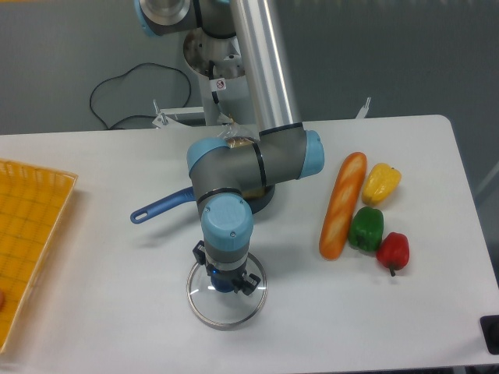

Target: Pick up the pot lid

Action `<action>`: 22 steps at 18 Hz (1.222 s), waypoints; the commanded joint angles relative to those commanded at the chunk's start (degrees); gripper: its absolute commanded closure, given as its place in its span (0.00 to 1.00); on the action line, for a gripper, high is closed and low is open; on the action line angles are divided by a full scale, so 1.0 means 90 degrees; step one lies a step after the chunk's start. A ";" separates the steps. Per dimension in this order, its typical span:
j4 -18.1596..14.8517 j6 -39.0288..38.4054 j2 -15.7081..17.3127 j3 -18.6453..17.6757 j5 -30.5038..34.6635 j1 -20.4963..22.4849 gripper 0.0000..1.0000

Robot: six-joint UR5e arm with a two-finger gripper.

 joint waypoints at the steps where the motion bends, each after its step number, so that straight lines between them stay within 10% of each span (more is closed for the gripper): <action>1: 0.0000 0.0000 0.0039 -0.0010 0.0000 0.0000 0.62; 22: -0.1289 0.0869 0.0938 0.0098 0.0117 0.0361 0.65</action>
